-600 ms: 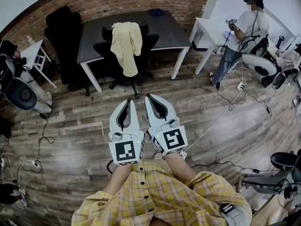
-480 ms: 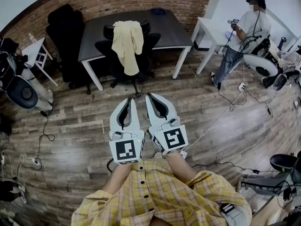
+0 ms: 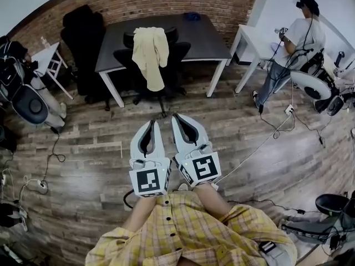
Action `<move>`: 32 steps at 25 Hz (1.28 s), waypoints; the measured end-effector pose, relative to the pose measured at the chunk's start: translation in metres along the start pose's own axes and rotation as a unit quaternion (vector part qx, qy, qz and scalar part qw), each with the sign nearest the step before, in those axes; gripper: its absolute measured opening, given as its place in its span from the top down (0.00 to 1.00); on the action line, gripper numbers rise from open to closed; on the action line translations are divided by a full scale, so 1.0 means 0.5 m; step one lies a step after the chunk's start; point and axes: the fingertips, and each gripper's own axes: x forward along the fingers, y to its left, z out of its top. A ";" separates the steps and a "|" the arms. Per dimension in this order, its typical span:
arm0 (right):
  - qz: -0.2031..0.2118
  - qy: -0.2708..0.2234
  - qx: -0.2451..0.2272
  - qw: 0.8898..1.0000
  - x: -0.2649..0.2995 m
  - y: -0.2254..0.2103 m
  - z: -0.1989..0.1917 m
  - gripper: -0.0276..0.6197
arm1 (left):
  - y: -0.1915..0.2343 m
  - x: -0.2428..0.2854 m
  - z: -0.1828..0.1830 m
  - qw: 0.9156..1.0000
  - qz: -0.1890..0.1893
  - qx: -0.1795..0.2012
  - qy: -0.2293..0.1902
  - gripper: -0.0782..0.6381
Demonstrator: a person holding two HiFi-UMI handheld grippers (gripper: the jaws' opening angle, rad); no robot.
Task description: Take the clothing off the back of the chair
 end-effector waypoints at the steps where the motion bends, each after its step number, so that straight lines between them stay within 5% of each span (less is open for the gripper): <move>1: 0.002 -0.001 -0.008 1.000 -0.007 -0.006 0.002 0.95 | -0.014 0.001 -0.008 1.000 0.000 -0.003 0.003 0.89; 15: 0.030 0.003 0.020 0.999 0.002 -0.074 -0.033 0.95 | -0.062 0.044 -0.078 0.999 0.027 0.005 0.031 0.89; 23: 0.031 0.019 0.032 0.999 0.091 -0.118 -0.063 0.95 | -0.021 0.133 -0.094 0.999 0.020 -0.025 0.037 0.89; 32: 0.029 0.013 0.021 0.999 0.246 -0.158 -0.069 0.95 | 0.059 0.280 -0.083 0.999 0.019 -0.006 0.026 0.89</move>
